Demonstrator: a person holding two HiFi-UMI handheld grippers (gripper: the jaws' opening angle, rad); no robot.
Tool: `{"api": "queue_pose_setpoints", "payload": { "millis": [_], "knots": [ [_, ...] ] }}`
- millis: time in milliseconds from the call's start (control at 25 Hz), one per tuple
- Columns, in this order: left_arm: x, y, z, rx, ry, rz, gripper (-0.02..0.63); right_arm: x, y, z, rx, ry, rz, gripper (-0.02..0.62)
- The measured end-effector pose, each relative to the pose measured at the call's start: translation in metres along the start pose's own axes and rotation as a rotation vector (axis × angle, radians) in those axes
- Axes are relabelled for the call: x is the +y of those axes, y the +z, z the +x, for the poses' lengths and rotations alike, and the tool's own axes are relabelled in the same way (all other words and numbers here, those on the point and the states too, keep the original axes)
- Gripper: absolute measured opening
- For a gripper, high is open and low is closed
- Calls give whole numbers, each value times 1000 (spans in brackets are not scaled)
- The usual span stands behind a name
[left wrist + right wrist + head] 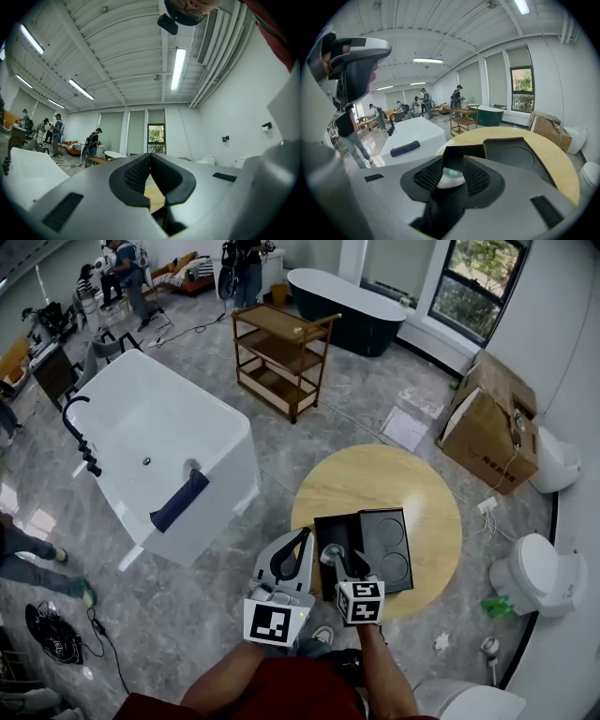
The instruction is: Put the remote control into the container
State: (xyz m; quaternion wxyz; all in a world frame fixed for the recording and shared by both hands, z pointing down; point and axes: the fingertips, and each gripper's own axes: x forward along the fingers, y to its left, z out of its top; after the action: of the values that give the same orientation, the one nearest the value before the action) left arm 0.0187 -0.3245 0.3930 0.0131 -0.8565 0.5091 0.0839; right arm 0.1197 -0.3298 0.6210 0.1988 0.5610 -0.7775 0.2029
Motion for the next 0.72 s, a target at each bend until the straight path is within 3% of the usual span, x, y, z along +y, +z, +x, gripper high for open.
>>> {"api": "queue_pose_setpoints", "payload": {
  "millis": [360,720],
  "knots": [
    [1,1,2,4,-3,3,15,-2,5,-3,-15,-10,3,127],
    [3,-4,3,2,0,4,15,-6,28,-14,-107,-30,-1,127]
  ]
}}
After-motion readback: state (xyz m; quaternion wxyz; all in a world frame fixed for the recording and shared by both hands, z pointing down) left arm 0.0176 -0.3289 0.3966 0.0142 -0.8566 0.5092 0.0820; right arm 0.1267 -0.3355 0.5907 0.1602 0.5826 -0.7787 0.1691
